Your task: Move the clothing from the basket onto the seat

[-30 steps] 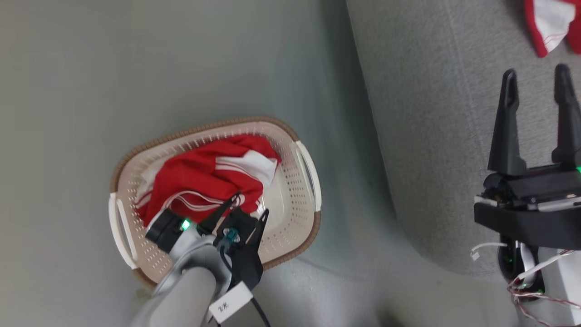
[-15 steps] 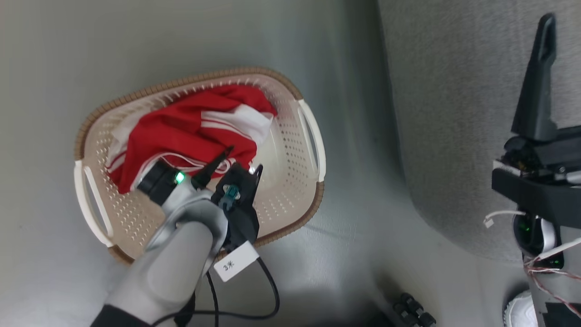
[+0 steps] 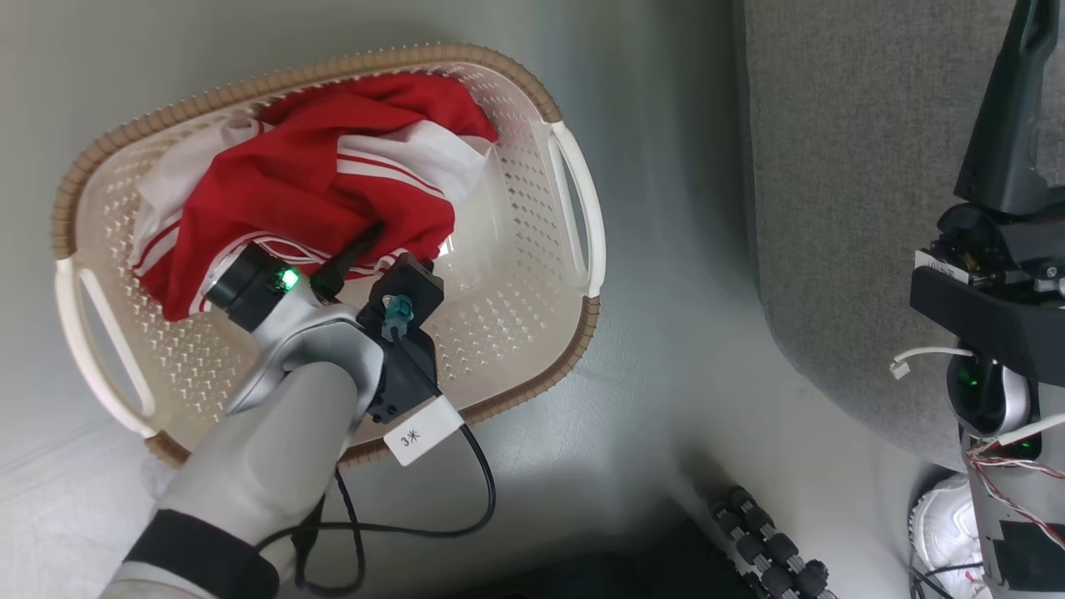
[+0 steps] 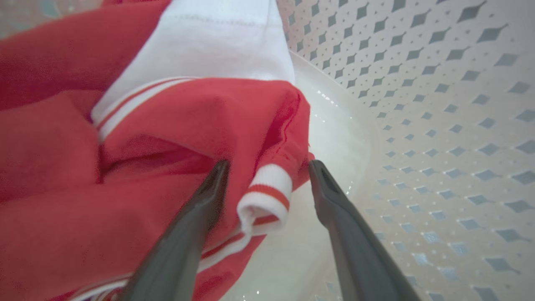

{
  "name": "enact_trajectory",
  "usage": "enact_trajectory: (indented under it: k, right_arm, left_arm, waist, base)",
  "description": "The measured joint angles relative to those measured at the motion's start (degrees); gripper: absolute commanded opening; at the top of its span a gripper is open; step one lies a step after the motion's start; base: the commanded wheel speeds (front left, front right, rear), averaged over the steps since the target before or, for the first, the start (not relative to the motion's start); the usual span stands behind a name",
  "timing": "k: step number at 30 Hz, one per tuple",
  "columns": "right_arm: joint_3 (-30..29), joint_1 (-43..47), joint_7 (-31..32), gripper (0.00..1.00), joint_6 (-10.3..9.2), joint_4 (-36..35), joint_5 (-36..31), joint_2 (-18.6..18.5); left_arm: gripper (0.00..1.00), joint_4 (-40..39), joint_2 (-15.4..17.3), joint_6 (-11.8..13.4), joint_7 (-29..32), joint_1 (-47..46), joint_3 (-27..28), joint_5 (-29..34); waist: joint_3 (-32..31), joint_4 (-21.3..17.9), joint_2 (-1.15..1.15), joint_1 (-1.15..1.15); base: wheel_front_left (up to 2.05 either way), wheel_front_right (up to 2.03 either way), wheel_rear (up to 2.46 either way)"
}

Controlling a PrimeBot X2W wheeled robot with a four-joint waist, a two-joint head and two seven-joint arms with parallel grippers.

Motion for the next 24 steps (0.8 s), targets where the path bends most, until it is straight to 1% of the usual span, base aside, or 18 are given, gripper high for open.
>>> enact_trajectory:
  k: [5, 6, 7, 8, 9, 13, 18, 24]
  right_arm:
    - [0.21, -1.20, 0.00, 1.00, 0.33, 0.41, -0.04, 0.94]
    - [0.31, -1.35, -0.01, 1.00, 0.51, 0.41, -0.12, 1.08]
    - [0.45, -1.39, 0.00, 1.00, 0.52, 0.47, -0.30, 1.16]
    - [0.56, -1.43, -0.01, 1.00, 0.58, 0.66, -0.51, 1.24]
    - [0.64, -1.58, 0.00, 1.00, 0.71, 1.03, -0.52, 1.30]
    - [0.89, -2.33, -0.01, 1.00, 1.53, 2.58, -0.96, 1.40]
    - [1.34, -3.67, -0.01, 1.00, 2.18, 4.56, -1.54, 1.42]
    - [1.68, -4.35, -0.02, 1.00, 3.04, 8.14, -1.59, 1.51]
  left_arm:
    - [1.00, 2.35, 0.41, 1.74, -0.09, -1.59, -0.01, 0.70]
    - [0.96, 2.81, 0.43, 1.99, -0.09, -1.93, 0.05, 0.71]
    - [0.48, 3.12, 0.43, 2.26, -0.10, -2.18, 0.11, 0.71]
    - [0.04, 3.42, 0.44, 2.41, -0.45, -2.31, 0.14, 0.73]
    - [0.00, 3.80, 0.38, 2.68, -0.58, -2.40, 0.11, 0.76]
    - [0.00, 5.00, -0.29, 2.67, -2.74, -2.35, -0.08, 0.66]
    - [0.00, 4.94, -2.01, 2.55, -6.36, -2.33, 0.02, -0.38]
    - [0.00, 4.11, -2.71, 1.07, -8.93, -2.03, 0.12, -2.69]
  waist:
    - [0.98, -0.58, 0.00, -0.01]
    - [1.05, -0.68, 0.00, -0.01]
    - [1.09, -0.77, 0.00, -0.01]
    - [1.11, -0.85, 0.00, -0.01]
    - [1.08, -0.92, 0.00, -0.01]
    - [-0.06, -0.96, -0.01, -0.01]
    - [-2.03, -0.49, -0.01, -0.01]
    - [-5.44, 0.73, -0.01, -0.01]
  base:
    - [0.00, 0.00, 0.00]
    - [0.00, 0.00, 0.00]
    - [0.00, 0.00, 0.00]
    - [0.00, 0.00, 0.00]
    - [0.00, 0.00, 0.00]
    - [0.00, 0.00, 0.00]
    - [0.00, 0.00, 0.00]
    - [0.00, 0.00, 0.00]
